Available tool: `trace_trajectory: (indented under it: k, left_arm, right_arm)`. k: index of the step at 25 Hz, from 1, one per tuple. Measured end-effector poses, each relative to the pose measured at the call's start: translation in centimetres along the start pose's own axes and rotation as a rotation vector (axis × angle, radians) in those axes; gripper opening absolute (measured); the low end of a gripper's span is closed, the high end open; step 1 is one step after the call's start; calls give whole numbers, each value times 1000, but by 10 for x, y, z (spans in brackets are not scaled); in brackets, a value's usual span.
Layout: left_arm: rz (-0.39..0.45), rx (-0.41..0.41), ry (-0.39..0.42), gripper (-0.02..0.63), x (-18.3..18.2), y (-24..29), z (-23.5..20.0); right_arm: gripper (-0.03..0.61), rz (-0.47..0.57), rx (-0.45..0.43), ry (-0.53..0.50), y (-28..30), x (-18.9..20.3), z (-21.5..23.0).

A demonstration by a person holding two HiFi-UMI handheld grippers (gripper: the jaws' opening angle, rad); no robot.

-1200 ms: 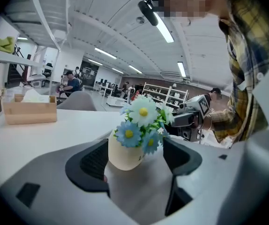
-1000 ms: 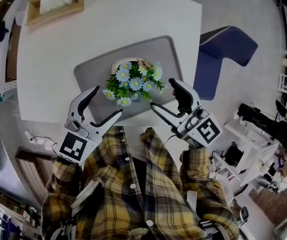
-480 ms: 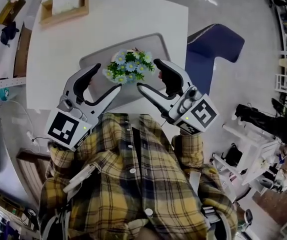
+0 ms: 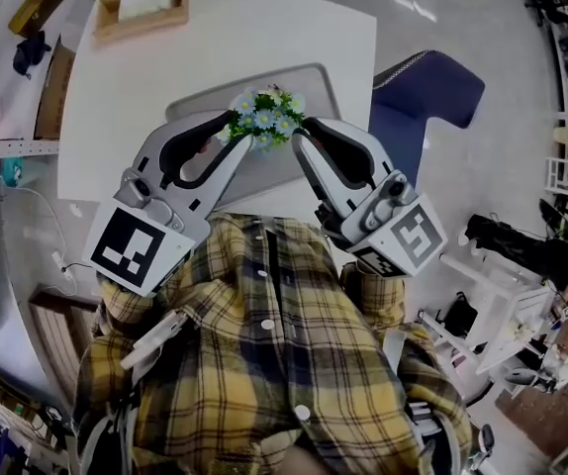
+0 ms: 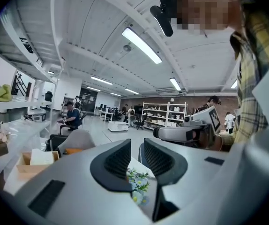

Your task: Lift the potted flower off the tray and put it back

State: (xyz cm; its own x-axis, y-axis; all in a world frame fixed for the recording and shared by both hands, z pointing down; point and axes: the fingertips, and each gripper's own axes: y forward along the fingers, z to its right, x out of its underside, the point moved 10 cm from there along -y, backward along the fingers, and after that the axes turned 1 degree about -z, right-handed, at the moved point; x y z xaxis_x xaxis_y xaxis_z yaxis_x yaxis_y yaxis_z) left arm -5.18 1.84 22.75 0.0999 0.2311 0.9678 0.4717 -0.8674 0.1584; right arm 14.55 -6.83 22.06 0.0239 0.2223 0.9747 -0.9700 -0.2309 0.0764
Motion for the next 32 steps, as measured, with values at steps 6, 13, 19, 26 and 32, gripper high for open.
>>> trace_trajectory:
  k: [6, 13, 19, 26, 32]
  left_arm:
    - [-32, -26, -2, 20, -2, 3, 7]
    - [-32, 6, -15, 9, -8, 15, 12]
    - [-39, 3, -20, 9, -10, 18, 9]
    - [-61, -6, -25, 9, -8, 20, 4]
    - [-65, -14, -26, 9, -7, 20, 5]
  right_arm:
    - [16, -10, 14, -9, -1, -3, 2]
    - [3, -16, 32, -1, -5, -8, 9]
    - [-2, -36, 30, -8, -4, -8, 17]
    - [-2, -76, 4, 4, 3, -7, 21]
    - [-2, -93, 1, -20, 4, -4, 22]
